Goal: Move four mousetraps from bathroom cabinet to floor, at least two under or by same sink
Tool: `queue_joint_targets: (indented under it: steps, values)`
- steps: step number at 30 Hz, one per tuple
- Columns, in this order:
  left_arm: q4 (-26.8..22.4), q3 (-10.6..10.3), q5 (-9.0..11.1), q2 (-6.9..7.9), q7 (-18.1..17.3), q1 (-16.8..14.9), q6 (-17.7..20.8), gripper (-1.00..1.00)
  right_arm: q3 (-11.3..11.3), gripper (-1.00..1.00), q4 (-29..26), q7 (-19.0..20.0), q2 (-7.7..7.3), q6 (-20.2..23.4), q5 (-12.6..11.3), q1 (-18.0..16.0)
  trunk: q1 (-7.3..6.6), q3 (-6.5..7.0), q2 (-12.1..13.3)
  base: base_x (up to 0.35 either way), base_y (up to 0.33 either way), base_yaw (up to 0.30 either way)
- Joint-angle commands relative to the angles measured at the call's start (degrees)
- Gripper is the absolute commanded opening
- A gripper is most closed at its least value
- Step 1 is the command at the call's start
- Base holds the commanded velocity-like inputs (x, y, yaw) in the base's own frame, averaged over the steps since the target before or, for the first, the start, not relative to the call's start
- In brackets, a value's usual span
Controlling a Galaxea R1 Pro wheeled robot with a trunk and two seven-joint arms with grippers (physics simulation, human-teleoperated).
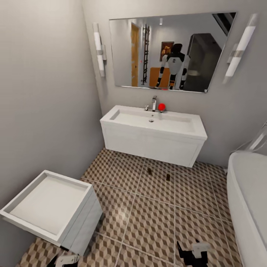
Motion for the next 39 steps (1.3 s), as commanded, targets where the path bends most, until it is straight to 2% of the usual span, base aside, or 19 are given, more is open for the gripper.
queue_joint_targets:
  steps: [1,17,23,24,26,39]
  values:
    - [0.2,-0.5,-0.1,-0.05,0.4,-0.1,-0.2,1.00,0.5,1.00,0.0,0.2,-0.01,-0.2,-0.6,0.0,0.03,-0.10,-0.1,0.000,0.000,0.285]
    - [0.2,-0.5,-0.1,-0.13,0.4,-0.1,-0.2,1.00,0.5,1.00,0.0,0.2,0.00,-0.2,-0.6,0.0,0.03,-0.10,-0.1,0.000,0.000,0.263]
    - [0.2,-0.5,-0.1,-0.13,0.4,-0.1,-0.2,1.00,0.5,1.00,0.0,0.1,0.09,0.2,-0.6,0.0,0.03,-0.10,-0.1,0.000,0.000,0.063]
    - [0.2,-0.5,-0.1,-0.13,0.4,-0.1,-0.2,1.00,0.5,1.00,0.0,0.1,0.63,0.6,-0.6,0.0,0.03,-0.10,-0.1,0.000,0.000,0.010]
    - [0.2,-0.5,-0.1,-0.13,0.4,-0.1,-0.2,1.00,0.5,1.00,0.0,0.1,0.78,0.7,-0.6,0.0,0.03,-0.10,-0.1,0.000,0.000,0.007]
    - [0.2,-0.5,-0.1,-0.13,0.4,-0.1,-0.2,1.00,0.5,1.00,0.0,-0.1,1.02,0.9,-0.6,0.0,0.03,-0.10,-0.1,0.000,0.000,0.012]
